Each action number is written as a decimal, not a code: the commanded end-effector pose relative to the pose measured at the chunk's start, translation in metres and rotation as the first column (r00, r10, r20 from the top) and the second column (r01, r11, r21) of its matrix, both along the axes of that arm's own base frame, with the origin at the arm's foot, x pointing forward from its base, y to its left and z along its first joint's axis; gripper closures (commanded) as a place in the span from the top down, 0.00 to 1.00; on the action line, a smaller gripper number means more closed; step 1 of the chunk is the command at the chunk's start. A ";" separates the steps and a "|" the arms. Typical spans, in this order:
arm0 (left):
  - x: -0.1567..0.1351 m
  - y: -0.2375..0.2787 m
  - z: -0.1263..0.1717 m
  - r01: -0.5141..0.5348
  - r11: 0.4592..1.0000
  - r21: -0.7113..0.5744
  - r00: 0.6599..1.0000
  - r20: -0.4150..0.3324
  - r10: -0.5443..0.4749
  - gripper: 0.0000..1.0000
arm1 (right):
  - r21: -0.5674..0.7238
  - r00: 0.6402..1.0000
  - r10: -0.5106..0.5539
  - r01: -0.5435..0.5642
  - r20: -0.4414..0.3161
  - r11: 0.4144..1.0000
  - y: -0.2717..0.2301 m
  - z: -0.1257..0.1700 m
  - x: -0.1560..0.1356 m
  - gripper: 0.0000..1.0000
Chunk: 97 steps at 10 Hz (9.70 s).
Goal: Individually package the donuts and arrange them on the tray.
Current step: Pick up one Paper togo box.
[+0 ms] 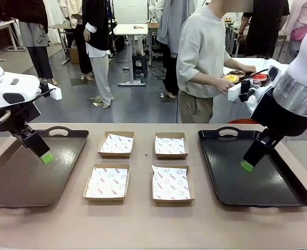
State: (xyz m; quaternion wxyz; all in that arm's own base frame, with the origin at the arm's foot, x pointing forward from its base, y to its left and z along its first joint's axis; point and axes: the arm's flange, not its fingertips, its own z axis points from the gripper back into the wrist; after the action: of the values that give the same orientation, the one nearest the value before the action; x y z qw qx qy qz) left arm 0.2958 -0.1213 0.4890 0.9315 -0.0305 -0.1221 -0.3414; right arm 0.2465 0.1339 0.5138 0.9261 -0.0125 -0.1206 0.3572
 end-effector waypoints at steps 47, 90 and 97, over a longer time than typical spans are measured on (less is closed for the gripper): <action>0.057 0.070 0.067 -0.642 0.675 -0.363 0.752 -0.468 0.464 1.00 | 0.801 0.812 -0.126 0.583 -0.570 0.136 -0.324 -0.085 -0.060 1.00; 0.120 -0.105 -0.164 -0.643 0.754 0.135 0.724 -0.215 0.656 0.00 | 0.801 0.812 -0.126 0.583 -0.570 0.136 -0.324 -0.085 -0.060 1.00; 0.116 -0.123 -0.046 -0.593 0.785 0.180 0.747 -0.241 0.620 0.00 | 0.801 0.812 -0.126 0.583 -0.570 0.136 -0.324 -0.085 -0.060 1.00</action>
State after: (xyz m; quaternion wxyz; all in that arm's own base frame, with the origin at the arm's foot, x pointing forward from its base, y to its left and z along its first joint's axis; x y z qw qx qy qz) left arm 0.4071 -0.2360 0.4144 0.9998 -0.0039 0.0181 -0.0011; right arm 0.1851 -0.1897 0.4286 0.7990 0.5876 -0.1207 -0.0406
